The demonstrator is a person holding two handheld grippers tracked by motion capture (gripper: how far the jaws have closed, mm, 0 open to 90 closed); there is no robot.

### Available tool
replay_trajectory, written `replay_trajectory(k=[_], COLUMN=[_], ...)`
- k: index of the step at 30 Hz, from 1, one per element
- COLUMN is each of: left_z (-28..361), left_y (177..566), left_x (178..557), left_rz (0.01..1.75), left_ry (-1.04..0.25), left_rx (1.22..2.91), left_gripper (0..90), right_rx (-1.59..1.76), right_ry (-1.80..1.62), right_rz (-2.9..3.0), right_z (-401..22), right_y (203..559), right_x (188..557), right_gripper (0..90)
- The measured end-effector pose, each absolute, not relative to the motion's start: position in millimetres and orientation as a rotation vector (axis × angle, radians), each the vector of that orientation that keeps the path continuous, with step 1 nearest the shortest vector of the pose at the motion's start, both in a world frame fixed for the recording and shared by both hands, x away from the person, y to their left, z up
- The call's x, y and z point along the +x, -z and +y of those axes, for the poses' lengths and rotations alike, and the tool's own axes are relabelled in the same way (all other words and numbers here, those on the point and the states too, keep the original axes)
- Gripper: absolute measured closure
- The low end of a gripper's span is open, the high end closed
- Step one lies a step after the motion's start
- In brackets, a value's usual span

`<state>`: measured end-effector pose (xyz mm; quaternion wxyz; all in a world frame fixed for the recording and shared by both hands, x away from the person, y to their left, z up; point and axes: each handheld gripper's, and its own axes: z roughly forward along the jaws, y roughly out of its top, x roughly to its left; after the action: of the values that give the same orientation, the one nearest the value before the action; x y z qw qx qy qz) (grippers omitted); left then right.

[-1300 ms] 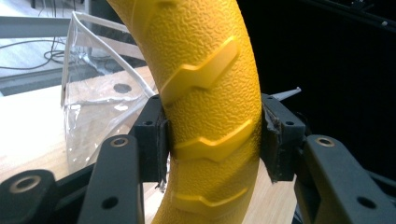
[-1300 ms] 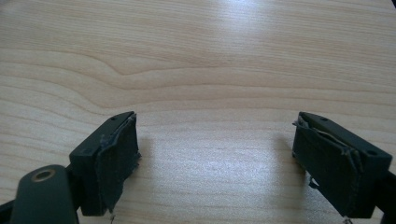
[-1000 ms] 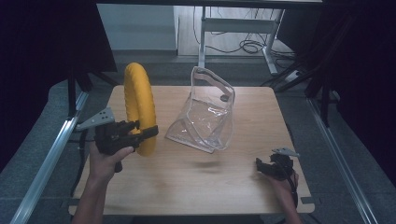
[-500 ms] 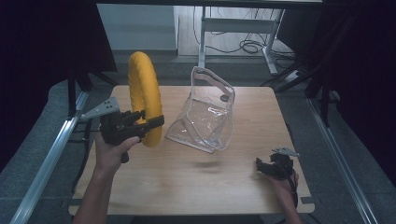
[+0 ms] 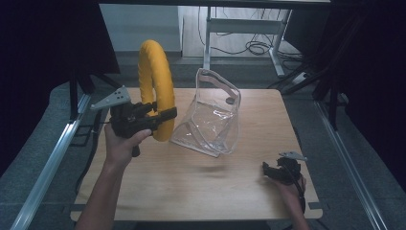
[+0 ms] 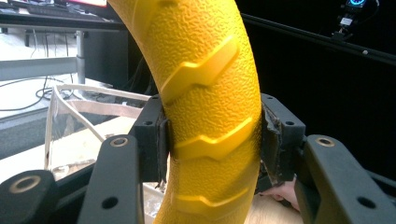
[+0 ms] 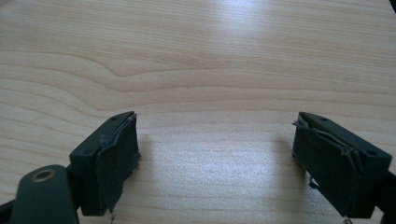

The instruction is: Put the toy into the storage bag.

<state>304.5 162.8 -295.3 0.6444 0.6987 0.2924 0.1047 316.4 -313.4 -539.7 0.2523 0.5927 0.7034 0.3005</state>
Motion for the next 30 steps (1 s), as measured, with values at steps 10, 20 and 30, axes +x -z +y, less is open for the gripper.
replay_trajectory(k=[10,20,30], left_z=[148,132,107], left_y=[284,274,264], left_x=[311,315,318], left_rz=[0.632,0.595,0.575], left_ry=[-0.238,-0.233,-0.213], left_rx=[1.6,1.611,1.632], left_gripper=[50.4,50.4,50.4], right_rx=[1.605,1.608,1.608], right_ry=[-0.816,-0.814,-0.813], right_rz=[1.913,1.912,1.911], right_z=[-314,-314,-314], right_y=[540,540,540], right_x=[317,317,317], right_gripper=[14.3,14.4,14.4])
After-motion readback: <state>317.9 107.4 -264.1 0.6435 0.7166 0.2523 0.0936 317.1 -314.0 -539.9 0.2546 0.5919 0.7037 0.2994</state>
